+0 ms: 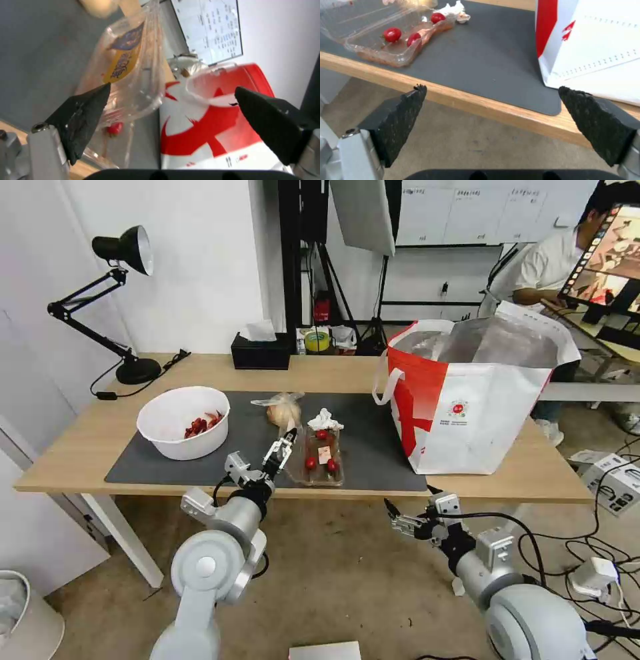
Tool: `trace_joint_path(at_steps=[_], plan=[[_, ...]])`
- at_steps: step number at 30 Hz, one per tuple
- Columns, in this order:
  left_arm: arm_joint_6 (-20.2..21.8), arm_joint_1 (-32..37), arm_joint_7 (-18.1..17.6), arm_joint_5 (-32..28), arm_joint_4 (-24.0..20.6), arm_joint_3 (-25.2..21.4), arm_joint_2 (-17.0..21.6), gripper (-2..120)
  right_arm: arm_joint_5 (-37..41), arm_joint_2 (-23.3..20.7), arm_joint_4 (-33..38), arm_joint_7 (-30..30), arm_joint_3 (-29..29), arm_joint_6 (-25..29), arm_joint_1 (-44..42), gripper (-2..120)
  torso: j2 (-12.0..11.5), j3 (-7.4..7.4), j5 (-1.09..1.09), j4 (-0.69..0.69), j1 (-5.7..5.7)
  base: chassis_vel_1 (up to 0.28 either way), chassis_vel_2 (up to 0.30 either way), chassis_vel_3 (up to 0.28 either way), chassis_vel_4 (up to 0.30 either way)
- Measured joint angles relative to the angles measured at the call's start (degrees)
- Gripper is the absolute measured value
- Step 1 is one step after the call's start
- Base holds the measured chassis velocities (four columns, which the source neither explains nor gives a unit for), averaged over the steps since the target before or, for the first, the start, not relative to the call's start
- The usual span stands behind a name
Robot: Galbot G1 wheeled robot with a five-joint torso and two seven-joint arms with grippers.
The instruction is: Pick up the trash from the table and place it into the takeout bag.
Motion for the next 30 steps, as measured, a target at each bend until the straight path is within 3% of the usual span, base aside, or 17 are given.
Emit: trace_joint_path(at_steps=[13,19,24,26,27,30], plan=[[0.2,-4.5,0.3,1.4,4.2,7.1,1.6,100,0.2,-0.6,0.9,0.0,2.4,0.2,-1.8,100,0.0,0.0,0.0,0.0,0.0,0.0,0.0,0.0,0.0],[0.3,-6.1,0.3,1.9,5.6,7.5,2.2,100,0.5,-1.5,0.9,0.0,3.2,0.2,-2.0,100,0.0,0.0,0.0,0.0,0.0,0.0,0.0,0.0,0.0],[0.4,-7.7,0.5,4.5,6.2,7.1,4.9,100,0.8,-2.0,0.7,-0.1,3.3,0.3,-1.9,100,0.0,0.0,0.0,0.0,0.0,0.0,0.0,0.0,0.0],[0.5,-9.1,3.1,7.5,6.8,6.5,8.4,96,1.4,-2.4,0.5,0.0,3.3,0.3,-1.3,100,0.0,0.0,-0.01,0.0,0.0,0.0,0.0,0.0,0.0],[0.5,-9.1,3.1,7.5,6.8,6.5,8.4,96,1.4,-2.4,0.5,0.0,3.3,0.3,-1.3,100,0.0,0.0,-0.01,0.0,0.0,0.0,0.0,0.0,0.0],[-0.1,-10.4,12.7,17.7,8.7,5.4,15.6,81,2.4,-3.0,0.1,0.3,3.3,0.3,-0.5,100,0.0,0.0,-0.01,0.01,0.0,0.0,0.0,0.0,0.0]])
